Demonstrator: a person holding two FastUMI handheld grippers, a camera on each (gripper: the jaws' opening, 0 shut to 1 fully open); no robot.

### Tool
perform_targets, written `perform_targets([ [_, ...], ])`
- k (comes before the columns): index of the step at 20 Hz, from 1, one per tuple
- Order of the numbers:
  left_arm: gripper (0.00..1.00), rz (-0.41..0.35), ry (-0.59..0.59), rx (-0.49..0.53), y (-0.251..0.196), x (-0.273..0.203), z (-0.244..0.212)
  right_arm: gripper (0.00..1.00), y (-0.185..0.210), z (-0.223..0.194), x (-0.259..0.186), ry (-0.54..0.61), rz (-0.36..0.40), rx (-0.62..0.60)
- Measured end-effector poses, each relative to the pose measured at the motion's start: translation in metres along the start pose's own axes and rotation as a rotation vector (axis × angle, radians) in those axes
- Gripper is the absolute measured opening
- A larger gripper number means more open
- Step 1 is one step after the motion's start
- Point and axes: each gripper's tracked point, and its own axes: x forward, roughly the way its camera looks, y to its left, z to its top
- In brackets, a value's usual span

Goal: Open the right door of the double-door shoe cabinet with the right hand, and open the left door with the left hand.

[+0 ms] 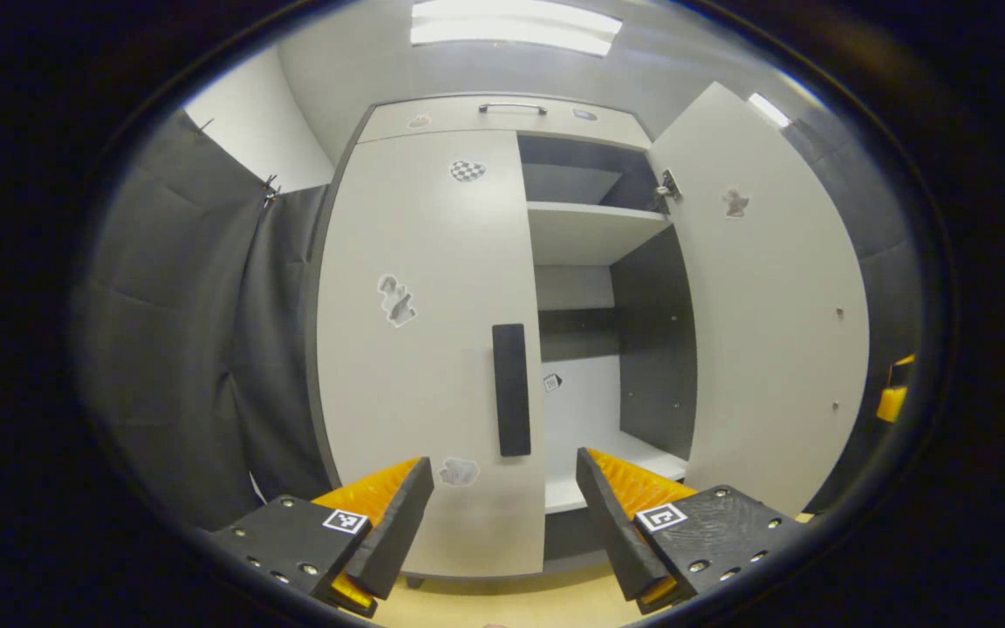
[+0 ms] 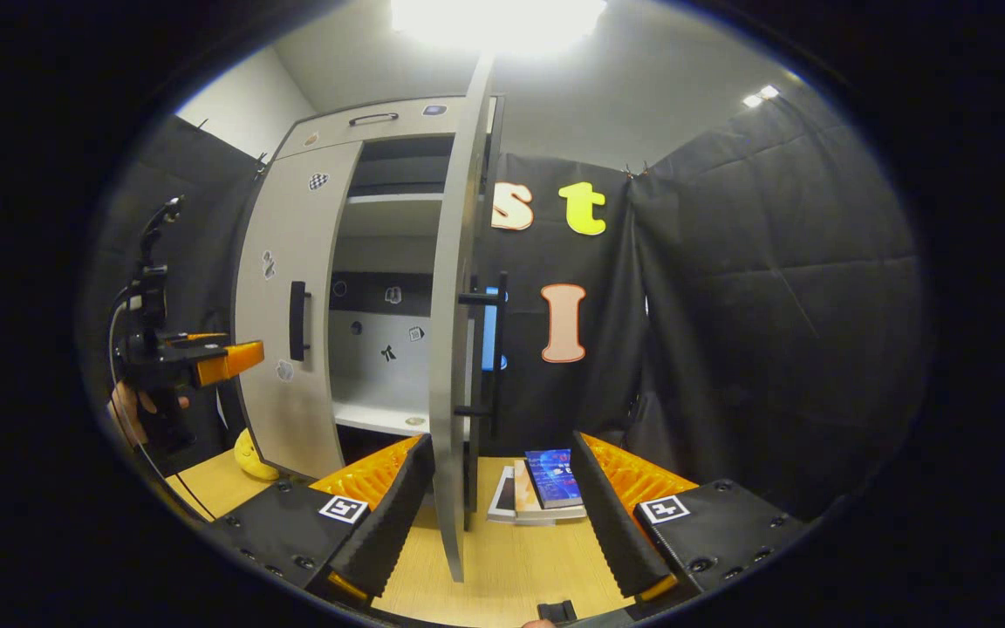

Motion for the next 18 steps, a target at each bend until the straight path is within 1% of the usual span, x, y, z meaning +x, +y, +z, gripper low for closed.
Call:
perform_targets([
  [3, 0.95, -0.006, -0.019, -0.009, 0.001, 0.026, 0.015, 0.97, -0.015, -0.009, -0.009, 0.007, -0.07, -0.04],
  [5, 0.95, 0.003, -0.023, 0.008, 0.001, 0.042, 0.019, 0.96, -0.018, -0.015, -0.013, 0.02, -0.081, -0.036],
  [6, 0.95, 0.006, -0.027, 0.017, 0.002, 0.05, 0.021, 0.97, -0.021, -0.019, -0.016, 0.024, -0.089, -0.026],
  [8, 0.95, 0.006, -0.027, 0.025, -0.001, 0.063, 0.025, 0.97, -0.032, -0.025, -0.021, 0.034, -0.117, -0.016],
  [11, 0.95, 0.008, -0.026, 0.011, -0.003, 0.078, 0.028, 0.97, -0.044, -0.033, -0.027, 0.054, -0.152, -0.011],
  [12, 0.95, 0.015, -0.028, 0.008, -0.003, 0.083, 0.03, 0.96, -0.047, -0.036, -0.029, 0.061, -0.159, -0.008],
  [14, 0.95, 0.018, -0.037, 0.006, 0.0, 0.094, 0.034, 0.97, -0.054, -0.041, -0.032, 0.071, -0.177, -0.002],
  [15, 0.95, 0.015, -0.035, 0.002, -0.001, 0.101, 0.035, 0.96, -0.06, -0.05, -0.039, 0.076, -0.19, 0.0],
  [18, 0.91, 0.009, 0.004, -0.016, -0.003, 0.112, 0.025, 0.97, -0.064, -0.056, -0.042, 0.087, -0.203, 0.004],
])
